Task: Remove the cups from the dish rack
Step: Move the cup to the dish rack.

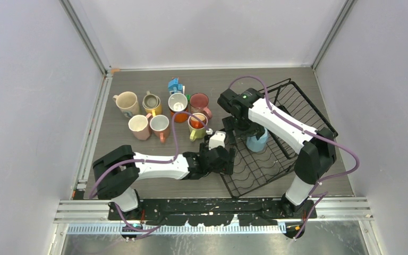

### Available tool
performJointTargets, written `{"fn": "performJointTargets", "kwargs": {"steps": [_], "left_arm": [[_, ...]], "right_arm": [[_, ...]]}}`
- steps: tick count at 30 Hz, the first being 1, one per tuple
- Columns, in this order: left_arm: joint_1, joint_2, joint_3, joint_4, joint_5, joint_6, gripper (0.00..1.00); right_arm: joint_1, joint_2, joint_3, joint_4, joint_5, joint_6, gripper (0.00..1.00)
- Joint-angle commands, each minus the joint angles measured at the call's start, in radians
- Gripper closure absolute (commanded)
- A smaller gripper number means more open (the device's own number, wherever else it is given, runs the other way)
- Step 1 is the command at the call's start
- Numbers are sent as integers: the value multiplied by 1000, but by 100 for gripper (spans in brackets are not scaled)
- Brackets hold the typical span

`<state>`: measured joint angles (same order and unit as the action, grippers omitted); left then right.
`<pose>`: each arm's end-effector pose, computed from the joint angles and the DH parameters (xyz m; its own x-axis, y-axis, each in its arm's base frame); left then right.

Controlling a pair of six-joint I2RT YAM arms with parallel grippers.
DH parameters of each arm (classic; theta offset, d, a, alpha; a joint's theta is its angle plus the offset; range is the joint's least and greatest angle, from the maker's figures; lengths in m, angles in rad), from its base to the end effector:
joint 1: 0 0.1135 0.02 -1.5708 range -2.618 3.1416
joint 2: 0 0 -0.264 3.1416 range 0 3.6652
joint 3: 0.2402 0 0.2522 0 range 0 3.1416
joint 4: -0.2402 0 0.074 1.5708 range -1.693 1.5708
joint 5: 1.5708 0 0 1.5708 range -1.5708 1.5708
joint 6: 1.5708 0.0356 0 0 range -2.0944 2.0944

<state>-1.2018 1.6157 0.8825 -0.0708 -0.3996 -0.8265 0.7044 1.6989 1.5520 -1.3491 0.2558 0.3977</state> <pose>0.1313 -0.3010 0.1810 -0.7364 0.0254 -0.6761 0.3251 0.8897 -0.3206 0.2443 0.1958 0.2907 -0.9376 -0.3051 -0.1666 -0.2700 0.9411 -0.2037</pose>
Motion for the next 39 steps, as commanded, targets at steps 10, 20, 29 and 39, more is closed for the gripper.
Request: {"fn": "performJointTargets", "kwargs": {"steps": [10, 20, 29, 39], "left_arm": [[-2, -3, 43, 175, 44, 19, 1], [-3, -53, 21, 186, 55, 52, 1], [-4, -167, 18, 127, 55, 156, 1], [-1, -237, 88, 118, 138, 482, 0]], "right_arm": [[33, -123, 98, 62, -57, -14, 16], [33, -160, 152, 127, -113, 41, 16], [33, -199, 233, 186, -183, 95, 16], [32, -294, 357, 213, -118, 173, 12]]}}
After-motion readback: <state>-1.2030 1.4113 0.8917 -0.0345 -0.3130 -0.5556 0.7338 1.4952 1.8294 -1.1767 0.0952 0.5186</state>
